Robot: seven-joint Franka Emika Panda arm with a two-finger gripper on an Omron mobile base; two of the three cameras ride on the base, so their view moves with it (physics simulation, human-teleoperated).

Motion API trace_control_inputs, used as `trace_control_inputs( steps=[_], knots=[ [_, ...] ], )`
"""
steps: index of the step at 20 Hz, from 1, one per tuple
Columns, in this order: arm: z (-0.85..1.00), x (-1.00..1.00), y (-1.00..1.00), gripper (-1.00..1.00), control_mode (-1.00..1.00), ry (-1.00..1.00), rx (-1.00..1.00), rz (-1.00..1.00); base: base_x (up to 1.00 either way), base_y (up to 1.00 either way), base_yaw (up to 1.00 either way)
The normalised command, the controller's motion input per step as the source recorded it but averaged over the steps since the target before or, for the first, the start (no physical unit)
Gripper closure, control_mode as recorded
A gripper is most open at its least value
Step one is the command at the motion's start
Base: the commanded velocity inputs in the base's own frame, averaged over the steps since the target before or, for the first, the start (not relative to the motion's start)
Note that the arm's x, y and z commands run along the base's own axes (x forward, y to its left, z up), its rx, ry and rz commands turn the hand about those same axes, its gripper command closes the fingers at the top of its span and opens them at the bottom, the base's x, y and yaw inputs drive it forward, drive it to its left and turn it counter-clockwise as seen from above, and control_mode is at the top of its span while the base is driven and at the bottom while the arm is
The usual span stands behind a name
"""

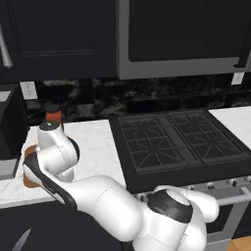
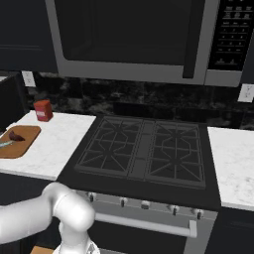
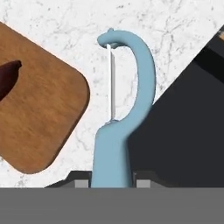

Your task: Place the appropriate cutting tool for cutting the potato skin on the cutting board.

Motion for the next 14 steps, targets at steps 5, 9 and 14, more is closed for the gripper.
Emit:
trace_control_inputs(
  steps=[5,9,14],
  knots=[
    [-0.04,0.91,-0.01,1.00,-1.00,0.00,0.00,-0.17,0.00,0.00,0.00],
    [-0.40,0.72,0.06,1.00,-1.00,0.00,0.00,-0.08,0.00,0.00,0.00],
    [-0.34,0.34,0.16,1.00,-1.00,-0.02,0.00,0.00,0.00,0.00,0.00]
  ],
)
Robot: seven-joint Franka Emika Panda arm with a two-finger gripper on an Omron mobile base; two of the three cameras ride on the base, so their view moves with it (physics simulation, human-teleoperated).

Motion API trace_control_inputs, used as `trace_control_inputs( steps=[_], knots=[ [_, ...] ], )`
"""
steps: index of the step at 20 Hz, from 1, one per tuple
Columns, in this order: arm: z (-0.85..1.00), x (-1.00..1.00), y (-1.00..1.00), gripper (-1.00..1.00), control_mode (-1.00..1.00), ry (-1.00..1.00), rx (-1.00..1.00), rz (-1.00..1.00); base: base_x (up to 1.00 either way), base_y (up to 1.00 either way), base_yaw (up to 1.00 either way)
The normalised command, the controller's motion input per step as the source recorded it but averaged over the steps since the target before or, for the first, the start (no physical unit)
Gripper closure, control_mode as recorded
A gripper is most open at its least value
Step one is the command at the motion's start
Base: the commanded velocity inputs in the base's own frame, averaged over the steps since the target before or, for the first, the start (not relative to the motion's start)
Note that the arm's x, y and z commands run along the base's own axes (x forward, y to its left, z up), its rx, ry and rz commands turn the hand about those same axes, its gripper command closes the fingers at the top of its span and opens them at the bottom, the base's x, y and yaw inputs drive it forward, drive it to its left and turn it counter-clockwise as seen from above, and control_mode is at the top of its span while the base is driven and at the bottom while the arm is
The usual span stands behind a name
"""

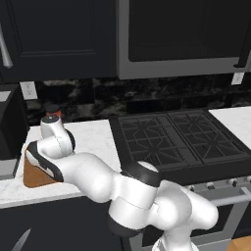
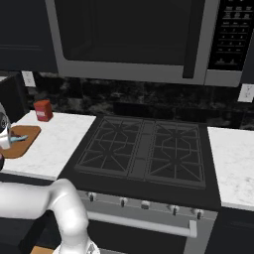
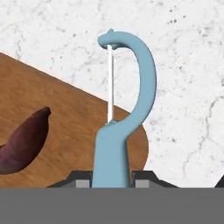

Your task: Place the appropriate cutting tool for cutting the potato skin on the cutting board.

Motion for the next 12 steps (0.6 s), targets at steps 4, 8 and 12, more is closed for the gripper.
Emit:
trace_control_inputs(
  steps=[4,8,12],
  knots=[
    [-0.29,0.19,0.29,1.00,-1.00,-0.03,0.00,0.00,0.00,0.00,0.00],
    [-0.29,0.08,0.30,1.00,-1.00,-0.01,0.01,0.00,0.00,0.00,0.00],
    [-0.14,0.09,0.07,-1.00,-1.00,0.00,0.01,0.00,0.00,0.00,0.00]
  ],
)
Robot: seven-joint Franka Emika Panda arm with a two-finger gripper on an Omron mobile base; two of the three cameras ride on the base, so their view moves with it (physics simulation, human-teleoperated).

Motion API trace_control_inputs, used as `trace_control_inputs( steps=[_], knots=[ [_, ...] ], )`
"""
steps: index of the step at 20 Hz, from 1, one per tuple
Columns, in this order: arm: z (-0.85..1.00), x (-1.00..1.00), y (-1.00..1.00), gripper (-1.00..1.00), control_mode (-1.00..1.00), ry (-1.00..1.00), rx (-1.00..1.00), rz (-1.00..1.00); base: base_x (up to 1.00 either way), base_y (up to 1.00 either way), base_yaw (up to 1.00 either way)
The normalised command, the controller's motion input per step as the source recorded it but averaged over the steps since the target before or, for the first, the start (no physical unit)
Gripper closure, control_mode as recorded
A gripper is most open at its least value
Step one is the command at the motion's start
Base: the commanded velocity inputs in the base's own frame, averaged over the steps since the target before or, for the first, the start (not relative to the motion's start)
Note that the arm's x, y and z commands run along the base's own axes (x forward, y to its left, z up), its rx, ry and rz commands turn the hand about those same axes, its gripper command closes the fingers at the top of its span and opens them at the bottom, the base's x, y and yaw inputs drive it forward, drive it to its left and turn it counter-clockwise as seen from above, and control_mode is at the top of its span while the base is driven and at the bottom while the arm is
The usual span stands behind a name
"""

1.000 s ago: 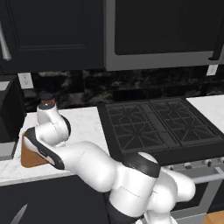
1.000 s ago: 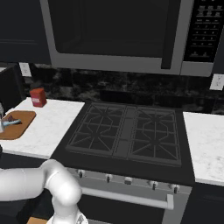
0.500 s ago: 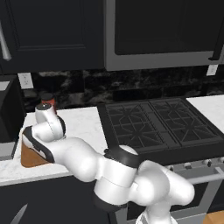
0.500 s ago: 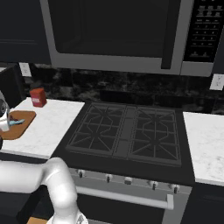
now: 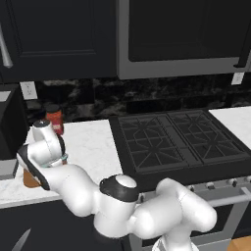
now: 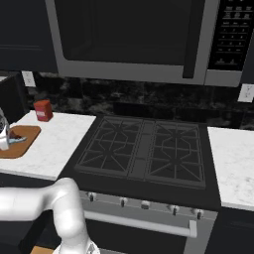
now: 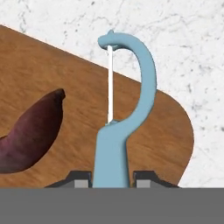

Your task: Place the appropriate cutting tool for cutting the potato skin on the cutting board.

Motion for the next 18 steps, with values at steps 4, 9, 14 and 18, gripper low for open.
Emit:
trace_control_inputs(
  steps=[4,9,14,18],
  knots=[
    [0.10,-0.03,-0.02,-1.00,-1.00,0.00,0.03,-0.03,0.00,0.00,0.00],
    [0.25,-0.73,-0.37,-1.00,-1.00,-0.08,0.08,0.00,0.00,0.00,0.00],
    [0.05,-1.00,-0.94,-1.00,-1.00,-0.18,0.11,0.00,0.00,0.00,0.00],
    [0.31,-0.96,-1.00,-1.00,-1.00,-0.17,0.06,0.02,0.00,0.00,0.00]
  ],
)
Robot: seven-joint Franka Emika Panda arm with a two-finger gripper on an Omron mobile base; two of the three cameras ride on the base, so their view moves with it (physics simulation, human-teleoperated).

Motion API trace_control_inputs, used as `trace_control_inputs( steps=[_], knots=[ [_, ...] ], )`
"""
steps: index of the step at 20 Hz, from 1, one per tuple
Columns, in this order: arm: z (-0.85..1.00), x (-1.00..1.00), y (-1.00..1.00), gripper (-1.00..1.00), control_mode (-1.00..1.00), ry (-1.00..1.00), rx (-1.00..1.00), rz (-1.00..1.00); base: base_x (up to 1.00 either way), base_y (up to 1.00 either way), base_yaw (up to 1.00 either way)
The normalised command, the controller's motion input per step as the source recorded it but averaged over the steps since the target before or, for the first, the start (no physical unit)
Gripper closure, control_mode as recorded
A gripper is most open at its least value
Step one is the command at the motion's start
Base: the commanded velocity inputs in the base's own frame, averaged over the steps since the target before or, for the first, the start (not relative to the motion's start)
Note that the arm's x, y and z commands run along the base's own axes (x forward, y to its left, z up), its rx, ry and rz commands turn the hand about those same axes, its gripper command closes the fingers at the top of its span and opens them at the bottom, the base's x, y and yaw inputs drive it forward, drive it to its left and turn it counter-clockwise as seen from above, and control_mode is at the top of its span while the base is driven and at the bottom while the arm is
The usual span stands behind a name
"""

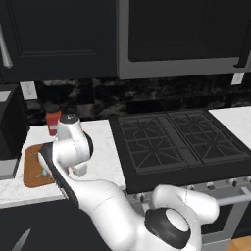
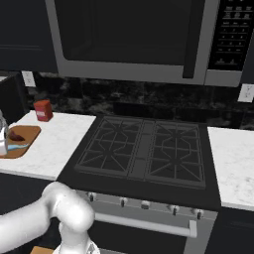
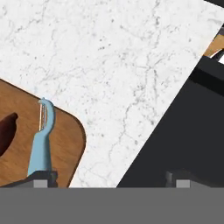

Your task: Place the appropriate cutting tool for cutting the potato skin on the cutting board.

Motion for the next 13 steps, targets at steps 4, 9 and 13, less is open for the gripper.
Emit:
trace_control_inputs(
  steps=[4,9,13],
  knots=[
    [0.95,-0.45,-1.00,-1.00,-1.00,-0.12,0.07,0.00,0.00,0.00,0.00],
    [0.85,-0.14,-1.00,-1.00,-1.00,-0.01,0.13,0.00,0.00,0.00,0.00],
    [0.45,0.00,-0.97,-1.00,-1.00,0.01,0.14,0.00,0.00,0.00,0.00]
  ],
)
